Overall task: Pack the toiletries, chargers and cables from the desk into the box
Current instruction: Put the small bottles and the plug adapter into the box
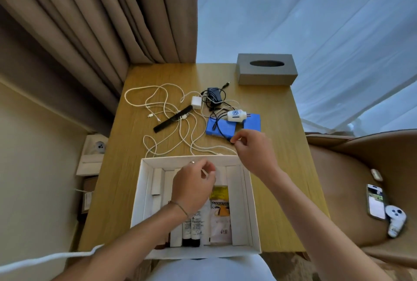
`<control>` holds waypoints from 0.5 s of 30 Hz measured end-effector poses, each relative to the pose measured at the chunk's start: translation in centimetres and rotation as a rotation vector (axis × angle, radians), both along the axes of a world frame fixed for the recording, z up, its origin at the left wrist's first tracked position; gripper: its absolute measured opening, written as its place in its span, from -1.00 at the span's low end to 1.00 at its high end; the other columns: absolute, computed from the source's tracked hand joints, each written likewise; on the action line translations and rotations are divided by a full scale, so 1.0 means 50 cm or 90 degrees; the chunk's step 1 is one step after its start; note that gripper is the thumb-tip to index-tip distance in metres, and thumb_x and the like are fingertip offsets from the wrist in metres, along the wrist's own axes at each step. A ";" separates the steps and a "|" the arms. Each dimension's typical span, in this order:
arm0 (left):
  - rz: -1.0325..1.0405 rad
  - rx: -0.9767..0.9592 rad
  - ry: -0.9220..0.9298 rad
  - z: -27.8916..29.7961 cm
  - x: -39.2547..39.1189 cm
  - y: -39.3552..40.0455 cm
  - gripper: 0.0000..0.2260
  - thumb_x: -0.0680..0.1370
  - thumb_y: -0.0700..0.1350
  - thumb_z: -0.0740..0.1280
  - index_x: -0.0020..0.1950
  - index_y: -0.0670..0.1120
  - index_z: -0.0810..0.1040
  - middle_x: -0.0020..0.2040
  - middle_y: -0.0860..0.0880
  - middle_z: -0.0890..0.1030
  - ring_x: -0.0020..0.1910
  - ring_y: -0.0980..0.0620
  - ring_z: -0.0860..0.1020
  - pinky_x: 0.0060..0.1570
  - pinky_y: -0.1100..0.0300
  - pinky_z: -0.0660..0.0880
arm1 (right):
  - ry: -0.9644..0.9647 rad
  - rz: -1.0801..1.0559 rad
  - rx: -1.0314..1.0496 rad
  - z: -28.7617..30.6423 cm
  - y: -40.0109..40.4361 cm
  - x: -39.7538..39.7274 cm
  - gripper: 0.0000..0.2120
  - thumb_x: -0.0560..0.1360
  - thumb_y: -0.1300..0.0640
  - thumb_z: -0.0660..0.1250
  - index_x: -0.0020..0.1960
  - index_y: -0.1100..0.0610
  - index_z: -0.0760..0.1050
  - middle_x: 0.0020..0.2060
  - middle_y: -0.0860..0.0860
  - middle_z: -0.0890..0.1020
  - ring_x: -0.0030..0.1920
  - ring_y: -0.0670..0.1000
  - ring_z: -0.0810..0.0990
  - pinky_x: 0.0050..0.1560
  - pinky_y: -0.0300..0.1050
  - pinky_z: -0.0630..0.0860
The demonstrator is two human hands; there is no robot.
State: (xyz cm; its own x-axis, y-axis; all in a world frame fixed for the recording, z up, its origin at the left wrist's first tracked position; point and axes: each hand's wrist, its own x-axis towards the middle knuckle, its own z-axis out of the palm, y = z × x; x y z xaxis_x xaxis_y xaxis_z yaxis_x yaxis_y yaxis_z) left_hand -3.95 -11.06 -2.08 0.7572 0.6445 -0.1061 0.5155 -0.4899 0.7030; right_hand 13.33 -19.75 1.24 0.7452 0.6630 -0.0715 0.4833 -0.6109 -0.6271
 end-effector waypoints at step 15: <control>0.028 0.055 -0.005 0.033 0.113 0.191 -0.88 0.60 -0.10 0.28 -0.08 0.07 0.58 -0.23 0.11 0.59 -0.33 0.16 0.50 -0.40 0.17 0.45 | -0.207 0.188 -0.301 -0.161 0.182 0.220 -0.63 0.46 0.28 0.30 0.25 0.12 0.50 0.16 0.10 0.60 0.15 0.17 0.53 0.08 0.03 0.49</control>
State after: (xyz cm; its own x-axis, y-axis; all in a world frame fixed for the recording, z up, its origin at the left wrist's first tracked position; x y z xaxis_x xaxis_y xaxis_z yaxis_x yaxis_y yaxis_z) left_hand 1.72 -1.50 -0.41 0.7286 0.6836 -0.0428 0.5323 -0.5258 0.6634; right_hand 24.31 -10.66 -6.79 0.5692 0.7955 -0.2078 0.7930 -0.5979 -0.1165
